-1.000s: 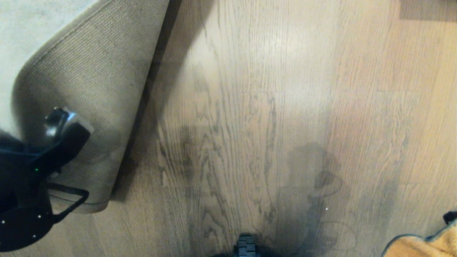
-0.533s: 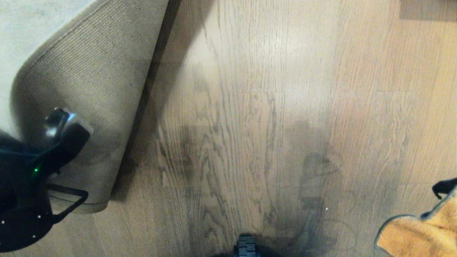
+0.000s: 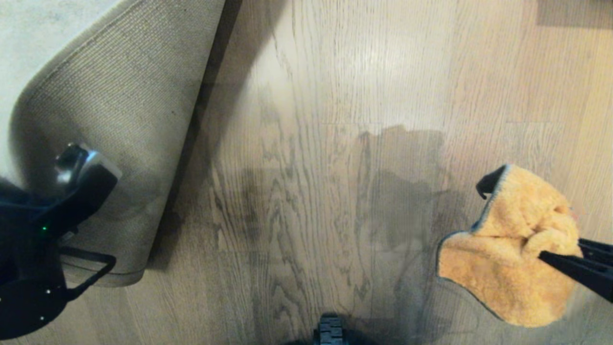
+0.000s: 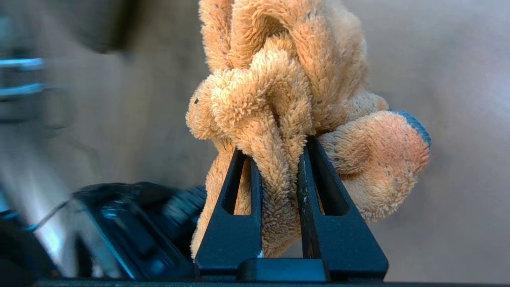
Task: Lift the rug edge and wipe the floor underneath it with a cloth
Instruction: Wipe the floor under the carpet with a rag
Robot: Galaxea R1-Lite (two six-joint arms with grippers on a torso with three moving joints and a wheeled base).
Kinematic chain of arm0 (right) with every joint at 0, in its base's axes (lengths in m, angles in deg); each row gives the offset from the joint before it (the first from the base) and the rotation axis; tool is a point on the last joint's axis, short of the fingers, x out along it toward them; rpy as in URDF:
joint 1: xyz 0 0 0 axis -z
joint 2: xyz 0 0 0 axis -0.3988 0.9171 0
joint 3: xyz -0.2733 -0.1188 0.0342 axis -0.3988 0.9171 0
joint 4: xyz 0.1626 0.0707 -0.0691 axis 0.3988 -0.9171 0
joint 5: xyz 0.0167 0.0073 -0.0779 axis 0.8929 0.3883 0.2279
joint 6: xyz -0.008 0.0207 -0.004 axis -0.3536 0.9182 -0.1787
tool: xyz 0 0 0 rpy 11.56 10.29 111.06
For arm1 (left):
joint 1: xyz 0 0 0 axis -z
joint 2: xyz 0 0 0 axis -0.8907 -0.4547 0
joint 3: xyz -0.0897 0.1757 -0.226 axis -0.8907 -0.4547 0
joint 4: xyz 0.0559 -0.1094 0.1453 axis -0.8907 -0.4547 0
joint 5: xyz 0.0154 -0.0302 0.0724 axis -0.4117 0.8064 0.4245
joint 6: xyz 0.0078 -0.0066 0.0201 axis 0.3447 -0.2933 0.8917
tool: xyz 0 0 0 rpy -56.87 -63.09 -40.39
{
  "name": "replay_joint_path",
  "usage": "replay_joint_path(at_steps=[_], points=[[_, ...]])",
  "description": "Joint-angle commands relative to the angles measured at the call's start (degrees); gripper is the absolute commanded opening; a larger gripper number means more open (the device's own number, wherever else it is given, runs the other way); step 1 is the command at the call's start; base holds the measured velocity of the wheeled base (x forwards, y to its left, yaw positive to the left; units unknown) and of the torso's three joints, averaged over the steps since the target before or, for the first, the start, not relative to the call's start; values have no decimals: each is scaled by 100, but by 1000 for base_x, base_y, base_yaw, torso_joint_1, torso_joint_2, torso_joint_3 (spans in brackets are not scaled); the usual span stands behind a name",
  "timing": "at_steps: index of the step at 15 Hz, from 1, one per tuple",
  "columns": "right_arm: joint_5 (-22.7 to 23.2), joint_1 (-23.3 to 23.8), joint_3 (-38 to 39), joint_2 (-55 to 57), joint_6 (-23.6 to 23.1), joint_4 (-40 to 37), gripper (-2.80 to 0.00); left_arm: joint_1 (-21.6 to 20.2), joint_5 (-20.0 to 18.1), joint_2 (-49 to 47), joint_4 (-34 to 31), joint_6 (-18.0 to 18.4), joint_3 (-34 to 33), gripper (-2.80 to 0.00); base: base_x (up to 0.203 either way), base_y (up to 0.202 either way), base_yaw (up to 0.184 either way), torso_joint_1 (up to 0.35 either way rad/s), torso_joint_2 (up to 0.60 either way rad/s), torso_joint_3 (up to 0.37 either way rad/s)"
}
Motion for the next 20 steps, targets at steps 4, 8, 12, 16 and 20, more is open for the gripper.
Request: replay_joint_path(at_steps=[4, 8, 12, 16, 20], points=[[136, -1350, -192, 2107, -34, 1260, -280, 0, 29, -5, 30, 43, -44, -280, 0, 0, 0, 0, 0, 0], [-75, -2352, -541, 3425, -7, 2383, -280, 0, 38, 4, 39, 43, -27, -280, 0, 0, 0, 0, 0, 0], [-162, -2753, -1382, 4380, -14, 2534, -280, 0, 31, -5, 39, 37, 0, -280, 0, 0, 0, 0, 0, 0], [-198, -3006, -1828, 5198, -34, 2633, -280, 0, 12, -31, 39, 34, 9, -280, 0, 0, 0, 0, 0, 0], [-350, -3023, -2566, 6093, -21, 2885, -280, 0, -15, -40, 39, 34, -19, -280, 0, 0, 0, 0, 0, 0]])
